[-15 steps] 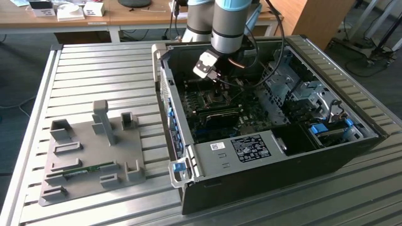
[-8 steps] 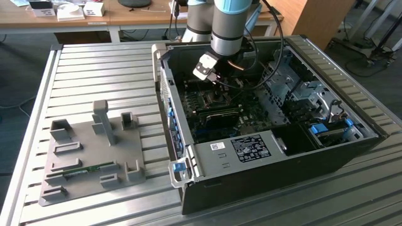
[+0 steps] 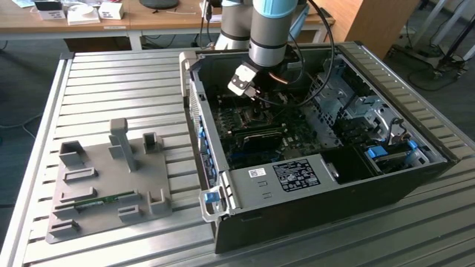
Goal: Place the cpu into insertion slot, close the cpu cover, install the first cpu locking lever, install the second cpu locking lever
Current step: 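Place the cpu into insertion slot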
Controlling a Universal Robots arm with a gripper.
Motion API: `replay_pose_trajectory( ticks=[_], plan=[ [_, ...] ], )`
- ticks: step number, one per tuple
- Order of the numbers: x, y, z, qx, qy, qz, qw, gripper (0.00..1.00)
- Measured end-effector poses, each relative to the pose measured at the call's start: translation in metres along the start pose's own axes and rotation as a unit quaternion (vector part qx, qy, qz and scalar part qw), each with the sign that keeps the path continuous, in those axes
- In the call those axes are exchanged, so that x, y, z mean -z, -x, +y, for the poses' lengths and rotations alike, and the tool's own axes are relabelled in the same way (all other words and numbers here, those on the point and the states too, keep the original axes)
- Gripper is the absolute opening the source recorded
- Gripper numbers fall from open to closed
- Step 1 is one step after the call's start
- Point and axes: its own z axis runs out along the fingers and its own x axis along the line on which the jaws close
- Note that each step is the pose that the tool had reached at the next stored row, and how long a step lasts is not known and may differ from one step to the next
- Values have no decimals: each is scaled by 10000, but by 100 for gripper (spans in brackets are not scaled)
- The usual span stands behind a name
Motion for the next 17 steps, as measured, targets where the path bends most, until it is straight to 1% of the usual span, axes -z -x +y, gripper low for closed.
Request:
replay_pose_trajectory(
  ticks=[7, 10, 12, 17],
  plan=[
    [-5, 0, 0, 0, 0, 0, 10000, 11],
    [5, -2, 2, -1, 4, 6, 10000, 11],
    [42, -1, 3, 0, 0, 1, 10000, 11],
    [185, -4, 13, 0, 1, 1, 10000, 11]
  ],
)
